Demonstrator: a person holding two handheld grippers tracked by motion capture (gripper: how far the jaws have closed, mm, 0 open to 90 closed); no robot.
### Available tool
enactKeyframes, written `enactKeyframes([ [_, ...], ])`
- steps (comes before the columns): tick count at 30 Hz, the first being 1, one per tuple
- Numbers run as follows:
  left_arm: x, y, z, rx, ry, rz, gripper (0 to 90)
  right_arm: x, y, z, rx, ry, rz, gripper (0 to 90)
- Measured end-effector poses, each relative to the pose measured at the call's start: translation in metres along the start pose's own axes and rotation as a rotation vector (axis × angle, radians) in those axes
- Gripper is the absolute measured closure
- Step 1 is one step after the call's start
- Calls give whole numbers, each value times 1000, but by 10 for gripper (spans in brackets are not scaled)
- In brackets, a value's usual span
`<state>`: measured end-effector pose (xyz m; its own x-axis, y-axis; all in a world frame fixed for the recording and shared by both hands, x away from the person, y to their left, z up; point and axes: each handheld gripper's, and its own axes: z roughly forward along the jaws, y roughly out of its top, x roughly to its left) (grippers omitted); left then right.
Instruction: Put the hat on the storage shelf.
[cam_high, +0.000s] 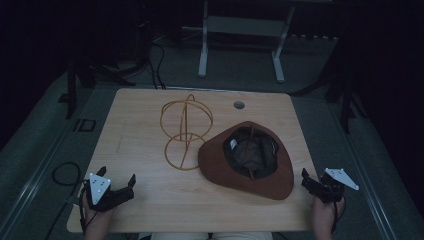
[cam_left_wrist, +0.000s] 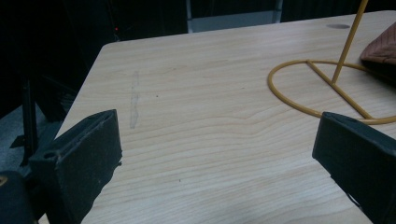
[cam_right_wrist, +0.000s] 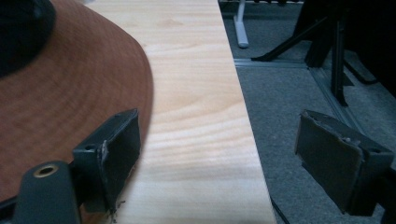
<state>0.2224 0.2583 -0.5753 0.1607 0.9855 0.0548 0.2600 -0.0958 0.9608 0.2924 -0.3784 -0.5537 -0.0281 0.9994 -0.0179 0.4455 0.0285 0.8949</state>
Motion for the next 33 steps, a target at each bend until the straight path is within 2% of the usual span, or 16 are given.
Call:
enactKeyframes([
  [1,0,0,0,-4,-11,-8,20,1,3,-1,3,6,2,143],
  [3,0,0,0,-3,-20,8,19,3,7,-3,1,32,1,139],
  [8,-2,0,1,-5,-37,19,19,8,18,-7,-4,44,-15,139],
  [9,-5,0,2,13,-61,6,19,10,26,-9,-13,43,-26,140],
  [13,-8,1,5,53,-108,-29,20,14,40,-13,-28,47,-35,141],
  [15,-10,1,5,66,-118,-22,22,15,47,-13,-27,66,-31,141],
  [19,-15,4,4,99,-157,-16,41,20,59,-13,-28,92,-57,137],
  [23,-19,7,4,130,-160,-3,41,25,69,-12,-34,132,-67,135],
  [27,-21,7,6,158,-195,-18,41,33,78,-9,-28,177,-81,134],
  [33,-22,7,6,161,-211,-25,42,47,87,0,8,222,-132,132],
])
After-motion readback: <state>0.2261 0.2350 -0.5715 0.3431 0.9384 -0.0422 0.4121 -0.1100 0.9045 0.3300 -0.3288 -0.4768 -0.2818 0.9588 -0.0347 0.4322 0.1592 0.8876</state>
